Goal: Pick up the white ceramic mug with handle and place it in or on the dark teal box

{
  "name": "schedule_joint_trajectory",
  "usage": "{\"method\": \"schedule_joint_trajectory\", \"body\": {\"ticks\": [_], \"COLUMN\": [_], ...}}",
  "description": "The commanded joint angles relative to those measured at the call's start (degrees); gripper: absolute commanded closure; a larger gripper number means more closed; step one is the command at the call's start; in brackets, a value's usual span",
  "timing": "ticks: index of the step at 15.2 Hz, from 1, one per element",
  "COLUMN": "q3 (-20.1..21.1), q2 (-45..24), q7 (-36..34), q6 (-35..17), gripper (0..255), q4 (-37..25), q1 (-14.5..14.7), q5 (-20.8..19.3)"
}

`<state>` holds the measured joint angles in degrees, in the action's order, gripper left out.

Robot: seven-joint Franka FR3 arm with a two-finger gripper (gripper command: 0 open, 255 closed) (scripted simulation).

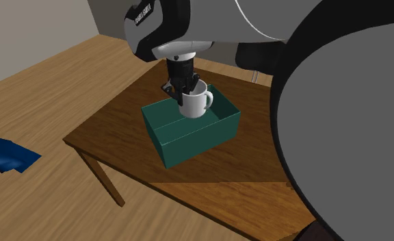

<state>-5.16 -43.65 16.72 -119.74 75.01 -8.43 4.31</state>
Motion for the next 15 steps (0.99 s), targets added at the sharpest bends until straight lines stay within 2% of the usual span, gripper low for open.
{"method": "schedule_joint_trajectory", "body": {"ticks": [1, 4, 5, 10, 14, 15], "q3": [0.0, 0.0, 0.0, 0.0, -0.2, -0.2], "q2": [-0.06, -0.06, -0.06, -0.06, 3.06, 3.06], "q7": [-0.01, -0.01, 0.0, -0.01, -0.18, -0.18], "q6": [-0.04, -0.04, -0.04, -0.04, 5.23, 5.23], "gripper": [255, 255, 0, 0, 0, 0], "q4": [-0.07, -0.07, -0.07, -0.07, -2.23, -2.23], "q1": [0.0, 0.0, -0.01, 0.0, 0.05, 0.05], "q5": [0.0, 0.0, 0.0, 0.0, -0.28, -0.28]}}
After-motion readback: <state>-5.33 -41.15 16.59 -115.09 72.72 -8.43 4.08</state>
